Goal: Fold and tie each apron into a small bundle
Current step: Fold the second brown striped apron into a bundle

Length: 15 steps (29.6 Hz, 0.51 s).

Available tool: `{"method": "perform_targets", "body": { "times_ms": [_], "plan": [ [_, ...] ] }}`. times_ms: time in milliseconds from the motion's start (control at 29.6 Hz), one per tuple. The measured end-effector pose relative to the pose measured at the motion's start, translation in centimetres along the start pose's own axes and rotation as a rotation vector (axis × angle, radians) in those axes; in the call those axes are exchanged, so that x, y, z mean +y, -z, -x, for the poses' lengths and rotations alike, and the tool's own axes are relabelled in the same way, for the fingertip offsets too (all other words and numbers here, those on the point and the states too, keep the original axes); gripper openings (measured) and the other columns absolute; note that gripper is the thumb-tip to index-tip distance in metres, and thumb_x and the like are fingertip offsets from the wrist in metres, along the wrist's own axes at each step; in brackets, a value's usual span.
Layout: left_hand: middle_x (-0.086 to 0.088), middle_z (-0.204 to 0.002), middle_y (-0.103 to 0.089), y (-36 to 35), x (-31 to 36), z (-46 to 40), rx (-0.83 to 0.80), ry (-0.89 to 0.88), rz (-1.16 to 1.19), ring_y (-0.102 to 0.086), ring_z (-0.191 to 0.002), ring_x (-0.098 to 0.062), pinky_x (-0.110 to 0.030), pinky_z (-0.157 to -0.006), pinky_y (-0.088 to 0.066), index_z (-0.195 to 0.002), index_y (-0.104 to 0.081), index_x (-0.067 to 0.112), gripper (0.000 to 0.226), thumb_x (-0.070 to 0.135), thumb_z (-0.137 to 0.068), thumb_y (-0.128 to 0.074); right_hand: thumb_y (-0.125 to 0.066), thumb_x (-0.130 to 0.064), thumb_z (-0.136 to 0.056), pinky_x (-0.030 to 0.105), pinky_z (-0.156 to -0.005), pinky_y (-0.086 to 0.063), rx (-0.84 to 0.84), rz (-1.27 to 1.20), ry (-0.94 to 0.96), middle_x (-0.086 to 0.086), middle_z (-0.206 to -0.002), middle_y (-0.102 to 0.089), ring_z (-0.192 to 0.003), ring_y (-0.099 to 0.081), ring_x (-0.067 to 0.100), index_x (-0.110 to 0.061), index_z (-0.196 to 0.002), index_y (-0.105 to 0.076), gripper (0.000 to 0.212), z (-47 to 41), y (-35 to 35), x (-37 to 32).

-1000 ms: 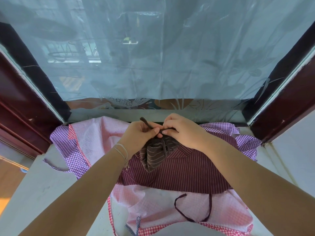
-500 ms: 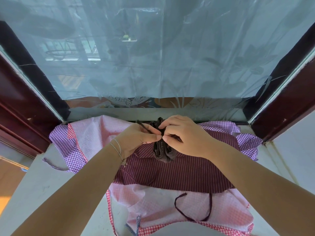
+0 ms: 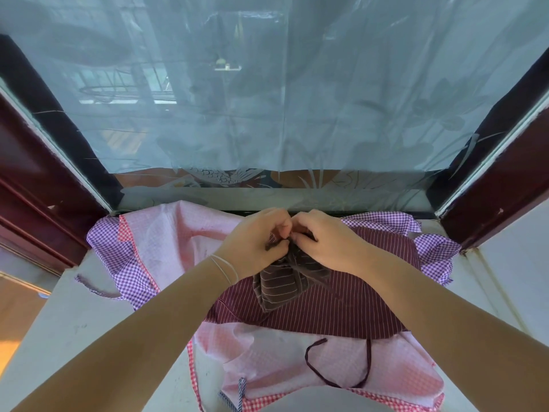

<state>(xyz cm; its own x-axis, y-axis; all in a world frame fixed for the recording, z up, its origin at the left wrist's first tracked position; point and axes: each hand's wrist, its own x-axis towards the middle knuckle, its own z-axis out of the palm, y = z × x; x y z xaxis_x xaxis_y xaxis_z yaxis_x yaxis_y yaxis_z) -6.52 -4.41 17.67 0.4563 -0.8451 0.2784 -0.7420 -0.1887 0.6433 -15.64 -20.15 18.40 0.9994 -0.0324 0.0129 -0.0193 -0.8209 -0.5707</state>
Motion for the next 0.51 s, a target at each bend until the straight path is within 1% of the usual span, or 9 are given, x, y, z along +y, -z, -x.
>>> {"method": "perform_targets", "body": {
  "times_ms": [68,135,169,203,270,304,371,439,506],
  "plan": [
    [0.003,-0.089,-0.058,-0.8,-0.2,0.2,0.069,-0.044,-0.108,-0.055,-0.078,-0.013,-0.028,-0.068,-0.048,-0.092,-0.056,0.014,0.015,0.01,-0.081,-0.064,-0.05,-0.019,-0.098,0.026,-0.074,-0.042,-0.057,-0.037,-0.073,-0.009,-0.093,-0.06,-0.08,-0.055,0.003,-0.018,-0.113,-0.063,0.021,-0.3,-0.1,0.0],
    [-0.001,-0.093,-0.061,-1.5,-0.5,0.6,0.132,-0.059,-0.218,-0.059,-0.075,-0.016,-0.029,-0.064,-0.051,-0.1,-0.061,0.013,0.016,0.018,-0.084,-0.061,-0.049,-0.019,-0.098,0.027,-0.081,-0.046,-0.14,-0.084,-0.132,-0.007,-0.102,-0.065,-0.09,-0.06,0.006,-0.019,-0.118,-0.063,0.024,-0.5,0.3,0.0],
    [-0.001,-0.093,-0.061,-1.8,-0.6,0.5,0.145,-0.064,-0.267,-0.06,-0.072,-0.016,-0.03,-0.06,-0.052,-0.1,-0.063,0.014,0.019,0.024,-0.086,-0.056,-0.051,-0.018,-0.098,0.025,-0.086,-0.047,-0.173,-0.14,-0.163,-0.007,-0.107,-0.066,-0.096,-0.061,0.006,-0.021,-0.12,-0.064,0.026,-0.6,0.7,0.1],
    [-0.001,-0.09,-0.061,-2.0,-0.7,0.6,0.149,-0.069,-0.305,-0.06,-0.069,-0.016,-0.031,-0.056,-0.052,-0.1,-0.064,0.015,0.023,0.029,-0.087,-0.051,-0.053,-0.017,-0.097,0.02,-0.086,-0.047,-0.201,-0.204,-0.192,-0.008,-0.108,-0.067,-0.097,-0.062,0.005,-0.022,-0.12,-0.065,0.026,-0.7,1.1,0.2],
    [0.0,-0.086,-0.061,-2.1,-0.8,0.5,0.157,-0.089,-0.352,-0.06,-0.064,-0.016,-0.032,-0.05,-0.052,-0.097,-0.065,0.016,0.027,0.034,-0.088,-0.047,-0.059,-0.016,-0.094,0.013,-0.081,-0.046,-0.243,-0.285,-0.245,-0.013,-0.1,-0.068,-0.091,-0.062,-0.001,-0.024,-0.114,-0.068,0.023,-0.9,1.9,0.4],
    [0.0,-0.084,-0.061,-2.1,-0.9,0.4,0.168,-0.102,-0.368,-0.06,-0.063,-0.017,-0.032,-0.049,-0.052,-0.096,-0.066,0.016,0.027,0.034,-0.088,-0.047,-0.061,-0.016,-0.093,0.012,-0.079,-0.046,-0.25,-0.294,-0.257,-0.015,-0.096,-0.067,-0.088,-0.062,-0.002,-0.025,-0.111,-0.069,0.022,-1.0,2.3,0.5],
    [0.001,-0.08,-0.064,-1.8,-0.8,0.0,0.194,-0.119,-0.383,-0.062,-0.061,-0.017,-0.031,-0.049,-0.051,-0.094,-0.068,0.016,0.028,0.034,-0.089,-0.047,-0.063,-0.016,-0.091,0.014,-0.078,-0.049,-0.219,-0.295,-0.262,-0.015,-0.091,-0.067,-0.084,-0.063,-0.001,-0.028,-0.102,-0.069,0.018,-1.2,2.6,0.4],
    [0.002,-0.078,-0.066,-1.4,-0.8,-0.5,0.218,-0.123,-0.388,-0.063,-0.061,-0.017,-0.029,-0.05,-0.051,-0.089,-0.07,0.016,0.03,0.035,-0.088,-0.047,-0.063,-0.016,-0.089,0.022,-0.079,-0.053,-0.145,-0.315,-0.273,-0.009,-0.088,-0.069,-0.082,-0.066,0.005,-0.03,-0.091,-0.067,0.015,-1.2,2.4,0.3],
    [0.002,-0.073,-0.066,-0.9,-1.0,-1.1,0.237,-0.112,-0.404,-0.062,-0.059,-0.02,-0.03,-0.048,-0.05,-0.082,-0.071,0.016,0.034,0.037,-0.087,-0.045,-0.06,-0.018,-0.089,0.03,-0.077,-0.054,-0.068,-0.287,-0.28,-0.004,-0.087,-0.068,-0.08,-0.065,0.011,-0.028,-0.087,-0.064,0.011,-1.2,2.0,0.0]
  ]
}}
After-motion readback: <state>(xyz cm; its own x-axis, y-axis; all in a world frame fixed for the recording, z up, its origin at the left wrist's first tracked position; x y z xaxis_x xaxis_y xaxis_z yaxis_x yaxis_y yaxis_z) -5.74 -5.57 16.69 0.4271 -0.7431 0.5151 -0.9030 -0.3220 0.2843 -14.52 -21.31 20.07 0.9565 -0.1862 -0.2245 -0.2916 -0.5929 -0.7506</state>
